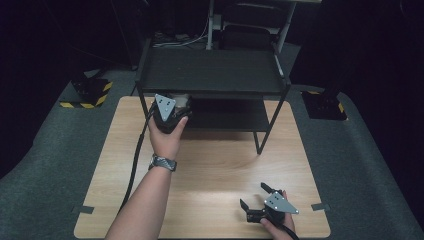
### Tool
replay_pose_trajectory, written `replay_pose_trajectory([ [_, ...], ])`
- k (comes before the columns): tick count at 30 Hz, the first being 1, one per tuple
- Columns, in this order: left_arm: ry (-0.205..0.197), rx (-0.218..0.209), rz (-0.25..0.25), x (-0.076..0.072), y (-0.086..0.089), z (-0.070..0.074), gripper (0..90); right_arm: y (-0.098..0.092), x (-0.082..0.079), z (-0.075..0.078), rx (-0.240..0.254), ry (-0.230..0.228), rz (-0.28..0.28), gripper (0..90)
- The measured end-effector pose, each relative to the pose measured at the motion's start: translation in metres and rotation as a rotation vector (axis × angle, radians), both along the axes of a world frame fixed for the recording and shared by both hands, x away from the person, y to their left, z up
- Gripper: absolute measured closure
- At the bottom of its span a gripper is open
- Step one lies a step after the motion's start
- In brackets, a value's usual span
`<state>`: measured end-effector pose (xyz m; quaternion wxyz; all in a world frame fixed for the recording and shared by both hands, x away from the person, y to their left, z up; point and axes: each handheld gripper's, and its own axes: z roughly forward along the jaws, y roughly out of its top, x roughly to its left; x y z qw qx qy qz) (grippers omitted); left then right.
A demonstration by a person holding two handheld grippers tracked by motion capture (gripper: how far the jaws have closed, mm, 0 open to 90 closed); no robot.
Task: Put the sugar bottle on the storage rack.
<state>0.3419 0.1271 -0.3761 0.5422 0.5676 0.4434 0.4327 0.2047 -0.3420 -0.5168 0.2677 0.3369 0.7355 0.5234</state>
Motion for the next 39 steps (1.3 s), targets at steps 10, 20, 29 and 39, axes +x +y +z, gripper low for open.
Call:
replay_pose_trajectory([
  [10, 0.016, 0.001, 0.011, 0.009, -0.003, -0.003, 29.4, 0.000, 0.000, 0.000, 0.002, -0.003, 0.002, 0.6],
  [20, 0.033, 0.006, 0.011, 0.013, -0.005, -0.005, 29.3, 0.000, 0.000, -0.001, 0.002, -0.004, 0.003, 0.6],
  [29, 0.035, 0.004, 0.014, 0.012, -0.008, -0.006, 23.2, 0.000, -0.001, -0.001, 0.000, -0.006, 0.001, 0.6],
  [39, 0.047, -0.009, 0.005, 0.007, -0.011, -0.003, 0.5, 0.000, 0.000, -0.001, -0.001, -0.007, 0.005, 0.6],
])
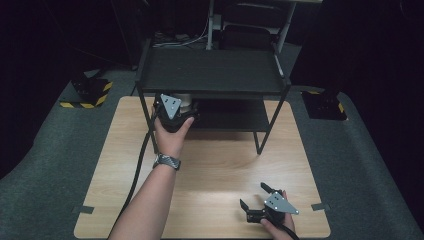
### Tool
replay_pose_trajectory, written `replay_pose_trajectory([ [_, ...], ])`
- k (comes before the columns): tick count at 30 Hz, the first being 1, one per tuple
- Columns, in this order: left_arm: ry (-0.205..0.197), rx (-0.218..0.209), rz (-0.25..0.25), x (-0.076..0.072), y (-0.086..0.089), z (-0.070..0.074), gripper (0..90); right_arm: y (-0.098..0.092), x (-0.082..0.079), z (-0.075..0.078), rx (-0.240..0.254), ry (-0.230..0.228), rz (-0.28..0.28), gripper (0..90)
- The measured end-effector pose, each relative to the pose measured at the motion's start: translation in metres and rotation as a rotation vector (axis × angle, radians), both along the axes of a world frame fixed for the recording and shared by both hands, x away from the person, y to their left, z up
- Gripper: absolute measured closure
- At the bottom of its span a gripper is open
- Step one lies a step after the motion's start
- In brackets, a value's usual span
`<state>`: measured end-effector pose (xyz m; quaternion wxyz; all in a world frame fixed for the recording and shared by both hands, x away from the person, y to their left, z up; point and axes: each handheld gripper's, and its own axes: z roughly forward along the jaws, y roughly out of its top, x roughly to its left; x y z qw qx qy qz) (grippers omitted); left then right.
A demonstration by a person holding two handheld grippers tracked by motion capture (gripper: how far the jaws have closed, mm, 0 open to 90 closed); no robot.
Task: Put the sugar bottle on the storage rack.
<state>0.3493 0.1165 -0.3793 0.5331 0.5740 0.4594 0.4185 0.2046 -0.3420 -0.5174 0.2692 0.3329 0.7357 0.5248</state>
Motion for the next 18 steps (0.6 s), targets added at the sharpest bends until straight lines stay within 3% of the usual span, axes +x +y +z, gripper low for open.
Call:
replay_pose_trajectory([
  [3, 0.000, 0.004, -0.023, -0.005, 0.004, 0.003, 0.4, 0.000, 0.000, 0.000, -0.003, -0.001, -0.002, 0.6],
  [10, -0.004, -0.002, -0.026, -0.014, 0.010, 0.006, 0.4, 0.001, 0.000, 0.000, -0.006, -0.001, -0.002, 0.6],
  [18, -0.026, 0.002, -0.046, -0.032, 0.018, 0.000, 0.4, 0.002, 0.000, 0.000, -0.013, -0.003, -0.001, 0.6],
])
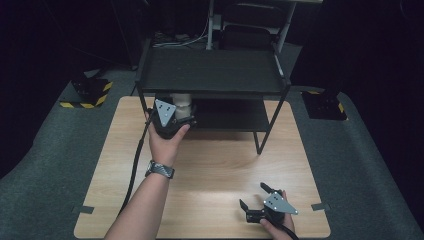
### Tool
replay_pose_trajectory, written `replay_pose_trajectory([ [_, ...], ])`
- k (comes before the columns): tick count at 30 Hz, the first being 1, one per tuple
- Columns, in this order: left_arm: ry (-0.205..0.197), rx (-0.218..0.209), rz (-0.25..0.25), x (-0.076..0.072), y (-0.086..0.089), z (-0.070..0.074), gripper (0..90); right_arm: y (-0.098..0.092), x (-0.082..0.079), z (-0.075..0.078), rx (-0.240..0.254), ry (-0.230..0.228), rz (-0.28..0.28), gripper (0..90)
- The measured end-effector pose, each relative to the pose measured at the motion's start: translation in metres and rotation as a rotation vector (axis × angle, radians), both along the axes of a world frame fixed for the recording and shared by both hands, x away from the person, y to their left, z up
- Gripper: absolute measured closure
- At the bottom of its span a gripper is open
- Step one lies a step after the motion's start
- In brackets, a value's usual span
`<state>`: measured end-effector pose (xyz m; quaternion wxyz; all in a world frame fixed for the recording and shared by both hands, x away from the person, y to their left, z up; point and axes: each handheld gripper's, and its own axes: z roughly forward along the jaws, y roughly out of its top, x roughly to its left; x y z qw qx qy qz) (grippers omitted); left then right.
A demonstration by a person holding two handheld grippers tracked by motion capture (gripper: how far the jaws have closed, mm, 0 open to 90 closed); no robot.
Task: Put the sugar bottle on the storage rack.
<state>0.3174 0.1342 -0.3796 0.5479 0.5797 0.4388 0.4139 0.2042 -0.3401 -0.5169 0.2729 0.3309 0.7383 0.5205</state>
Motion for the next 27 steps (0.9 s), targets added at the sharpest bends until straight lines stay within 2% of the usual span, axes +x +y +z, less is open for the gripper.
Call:
replay_pose_trajectory([
  [13, -0.036, -0.009, -0.032, -0.033, 0.014, -0.025, 0.4, 0.001, 0.000, 0.000, -0.010, -0.002, 0.001, 0.6],
  [14, -0.043, -0.010, -0.037, -0.040, 0.018, -0.029, 0.4, 0.001, 0.000, 0.000, -0.010, -0.002, 0.001, 0.6],
  [19, -0.056, -0.014, -0.043, -0.051, 0.024, -0.035, 0.4, 0.002, 0.000, 0.001, -0.011, -0.002, 0.000, 0.6],
  [20, -0.073, -0.006, -0.042, -0.057, 0.027, -0.037, 0.4, 0.002, 0.000, 0.001, -0.013, -0.002, -0.001, 0.6],
  [22, -0.080, -0.007, -0.051, -0.061, 0.030, -0.039, 0.4, 0.002, 0.000, 0.001, -0.014, -0.002, -0.001, 0.6],
  [27, -0.086, -0.012, -0.053, -0.077, 0.041, -0.047, 0.4, 0.003, 0.000, 0.001, -0.016, -0.002, -0.002, 0.6],
])
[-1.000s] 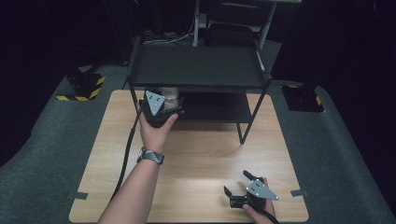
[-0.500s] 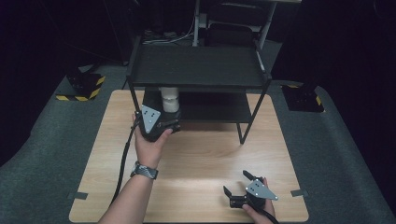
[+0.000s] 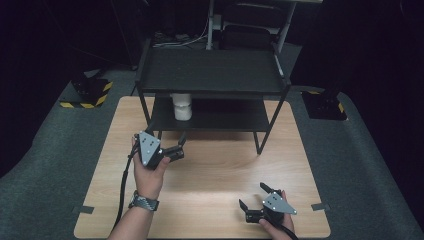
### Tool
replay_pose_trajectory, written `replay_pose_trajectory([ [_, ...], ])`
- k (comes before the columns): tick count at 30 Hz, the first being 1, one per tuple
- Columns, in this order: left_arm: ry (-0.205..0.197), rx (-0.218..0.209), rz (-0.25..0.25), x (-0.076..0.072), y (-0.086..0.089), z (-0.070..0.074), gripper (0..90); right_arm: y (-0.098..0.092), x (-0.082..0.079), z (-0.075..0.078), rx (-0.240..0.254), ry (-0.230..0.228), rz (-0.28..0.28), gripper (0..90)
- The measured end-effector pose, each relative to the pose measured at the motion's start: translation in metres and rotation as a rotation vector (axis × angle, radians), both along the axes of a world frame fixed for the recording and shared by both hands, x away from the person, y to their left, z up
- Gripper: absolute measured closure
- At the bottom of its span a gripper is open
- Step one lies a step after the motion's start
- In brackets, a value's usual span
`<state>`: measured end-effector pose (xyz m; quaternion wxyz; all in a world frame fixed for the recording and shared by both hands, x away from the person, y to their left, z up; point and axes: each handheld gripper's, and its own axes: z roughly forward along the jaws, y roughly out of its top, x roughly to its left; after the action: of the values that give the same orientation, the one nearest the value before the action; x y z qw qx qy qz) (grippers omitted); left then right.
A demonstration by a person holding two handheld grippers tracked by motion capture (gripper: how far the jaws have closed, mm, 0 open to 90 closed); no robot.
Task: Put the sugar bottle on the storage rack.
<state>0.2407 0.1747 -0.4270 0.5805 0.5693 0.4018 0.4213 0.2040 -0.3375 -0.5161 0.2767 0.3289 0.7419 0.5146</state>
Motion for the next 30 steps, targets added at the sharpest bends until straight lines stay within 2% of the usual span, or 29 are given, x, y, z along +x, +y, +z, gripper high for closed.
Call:
replay_pose_trajectory([
  [3, 0.007, -0.015, 0.004, -0.012, 0.010, -0.010, 0.4, 0.000, 0.000, 0.000, -0.002, -0.001, 0.000, 0.6],
  [8, 0.006, -0.012, 0.001, -0.025, 0.019, -0.024, 0.4, 0.001, 0.000, 0.000, -0.005, -0.001, 0.001, 0.6],
  [14, 0.037, -0.018, 0.006, -0.044, 0.031, -0.046, 0.4, 0.001, 0.000, 0.000, -0.007, -0.002, 0.001, 0.6],
  [20, 0.082, -0.001, -0.002, -0.061, 0.040, -0.064, 0.4, 0.001, 0.000, 0.000, -0.007, -0.003, 0.002, 0.6],
  [23, 0.104, 0.017, -0.011, -0.068, 0.044, -0.072, 0.5, 0.001, 0.000, 0.000, -0.006, -0.003, 0.002, 0.6],
  [25, 0.115, 0.043, 0.002, -0.072, 0.044, -0.076, 0.4, 0.001, 0.000, 0.000, -0.005, -0.004, 0.002, 0.6],
  [28, 0.140, 0.049, -0.004, -0.076, 0.046, -0.082, 0.4, 0.000, 0.000, 0.000, -0.003, -0.003, 0.003, 0.6],
  [30, 0.160, 0.069, -0.008, -0.078, 0.047, -0.084, 0.4, 0.000, 0.000, 0.000, -0.002, -0.003, 0.003, 0.6],
])
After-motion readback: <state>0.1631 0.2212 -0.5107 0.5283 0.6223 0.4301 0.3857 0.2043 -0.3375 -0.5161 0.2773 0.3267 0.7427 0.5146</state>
